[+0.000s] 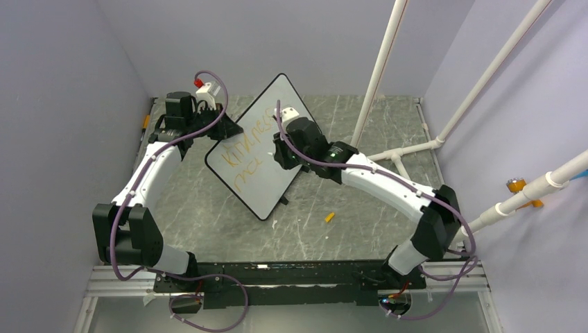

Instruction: Write a sentence on the whiteboard

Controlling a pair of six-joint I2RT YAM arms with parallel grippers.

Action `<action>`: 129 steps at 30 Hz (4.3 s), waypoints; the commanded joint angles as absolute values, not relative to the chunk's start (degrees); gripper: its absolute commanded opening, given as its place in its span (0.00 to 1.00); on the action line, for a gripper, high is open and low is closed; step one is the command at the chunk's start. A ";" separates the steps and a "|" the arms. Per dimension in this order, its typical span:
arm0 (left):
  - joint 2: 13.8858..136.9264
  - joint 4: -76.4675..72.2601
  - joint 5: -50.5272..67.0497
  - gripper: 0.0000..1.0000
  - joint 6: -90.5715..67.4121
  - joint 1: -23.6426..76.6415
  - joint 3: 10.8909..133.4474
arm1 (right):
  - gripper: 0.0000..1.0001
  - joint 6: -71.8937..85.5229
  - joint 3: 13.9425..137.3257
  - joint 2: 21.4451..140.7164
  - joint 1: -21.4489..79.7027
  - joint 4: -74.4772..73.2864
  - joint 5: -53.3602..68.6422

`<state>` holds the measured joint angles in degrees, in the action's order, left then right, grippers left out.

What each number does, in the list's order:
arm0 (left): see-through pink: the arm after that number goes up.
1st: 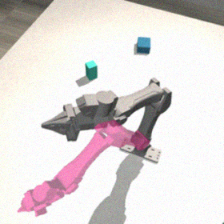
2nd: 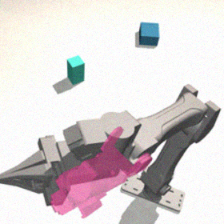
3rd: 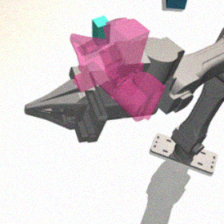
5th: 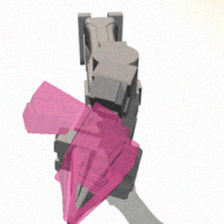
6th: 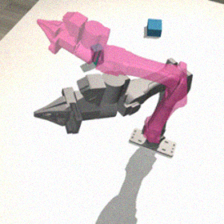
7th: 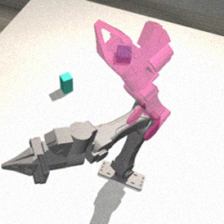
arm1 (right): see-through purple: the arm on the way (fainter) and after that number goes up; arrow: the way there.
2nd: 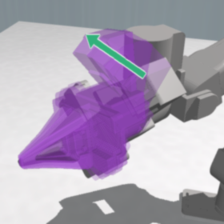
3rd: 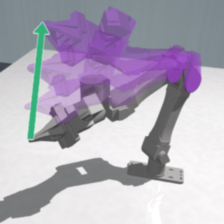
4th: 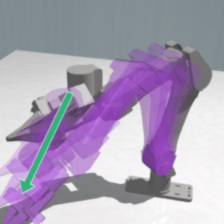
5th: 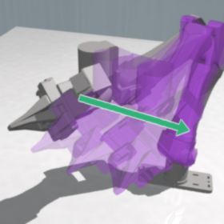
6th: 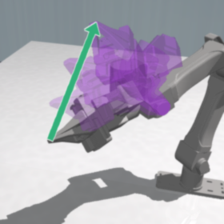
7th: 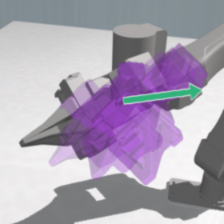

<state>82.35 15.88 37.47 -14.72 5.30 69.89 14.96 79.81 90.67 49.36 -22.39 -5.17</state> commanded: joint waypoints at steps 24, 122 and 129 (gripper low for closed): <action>85.60 20.03 37.64 0.00 -5.22 11.00 75.88 | 0.00 13.25 74.08 84.10 42.45 -15.03 8.84; 84.73 22.29 33.35 0.00 -2.29 13.89 76.11 | 0.00 16.19 82.30 94.21 42.47 -19.32 -4.83; 84.74 22.33 33.32 0.00 -2.25 13.89 76.11 | 0.00 16.51 80.96 91.01 42.44 -19.02 -4.70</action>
